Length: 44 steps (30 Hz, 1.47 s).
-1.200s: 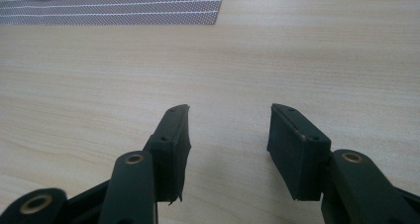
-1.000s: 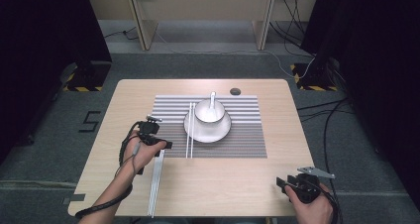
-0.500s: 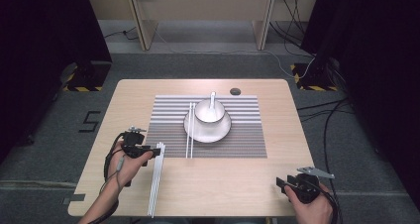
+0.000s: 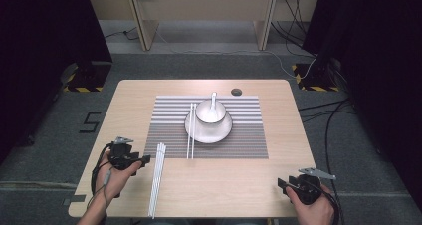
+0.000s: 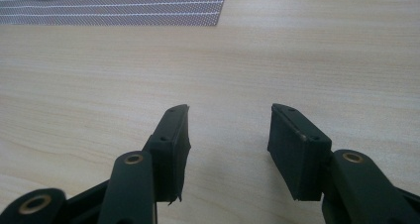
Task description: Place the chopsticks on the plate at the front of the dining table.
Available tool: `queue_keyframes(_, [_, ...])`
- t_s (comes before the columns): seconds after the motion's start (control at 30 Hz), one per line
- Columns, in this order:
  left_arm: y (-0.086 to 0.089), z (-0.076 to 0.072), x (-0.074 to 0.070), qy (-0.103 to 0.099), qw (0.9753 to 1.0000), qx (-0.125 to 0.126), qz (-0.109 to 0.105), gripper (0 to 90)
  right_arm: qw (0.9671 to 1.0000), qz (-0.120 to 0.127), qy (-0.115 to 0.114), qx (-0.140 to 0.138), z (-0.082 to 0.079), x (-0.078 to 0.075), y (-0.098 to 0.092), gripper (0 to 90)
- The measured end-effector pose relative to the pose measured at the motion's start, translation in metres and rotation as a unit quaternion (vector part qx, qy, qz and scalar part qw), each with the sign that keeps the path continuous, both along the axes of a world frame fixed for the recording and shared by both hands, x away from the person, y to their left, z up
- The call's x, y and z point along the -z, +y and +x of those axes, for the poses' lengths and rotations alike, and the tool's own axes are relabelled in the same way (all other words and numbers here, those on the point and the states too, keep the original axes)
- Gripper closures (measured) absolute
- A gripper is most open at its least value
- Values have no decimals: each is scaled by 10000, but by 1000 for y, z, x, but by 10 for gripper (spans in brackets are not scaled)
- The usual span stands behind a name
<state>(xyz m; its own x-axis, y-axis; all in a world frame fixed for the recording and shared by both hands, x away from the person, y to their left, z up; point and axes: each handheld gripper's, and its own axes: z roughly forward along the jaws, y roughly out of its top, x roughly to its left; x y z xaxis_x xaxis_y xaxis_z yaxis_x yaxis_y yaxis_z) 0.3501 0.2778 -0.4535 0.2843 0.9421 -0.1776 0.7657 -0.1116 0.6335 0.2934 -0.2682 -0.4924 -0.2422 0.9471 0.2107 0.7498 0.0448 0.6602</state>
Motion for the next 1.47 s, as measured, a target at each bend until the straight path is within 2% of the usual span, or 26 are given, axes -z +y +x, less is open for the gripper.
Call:
queue_keyframes(0.23, [17, -10, 9, -170, 9998, -115, -36, 452, 10000, -4, -7, -8, 0, 0, 0, 505])
queue_keyframes(0.6, [51, -33, 32, -287, 9986, -437, -75, 420, 10000, 22, -20, 13, 0, 1, 0, 504])
queue_keyframes(0.8, [66, -43, 41, -306, 9973, -637, -176, 400, 10000, 18, -18, 10, 0, 1, 0, 504])
queue_keyframes(1.03, [71, -48, 44, -443, 9958, -786, -143, 395, 10000, 22, -27, 14, 0, 0, 0, 504])
queue_keyframes(1.27, [72, -51, 44, -625, 9948, -794, -137, 393, 10000, -2, -22, 34, 3, 1, -1, 504])
queue_keyframes(1.47, [74, -51, 47, -556, 9954, -766, -119, 391, 10000, -24, -25, 41, 4, 1, -1, 504])
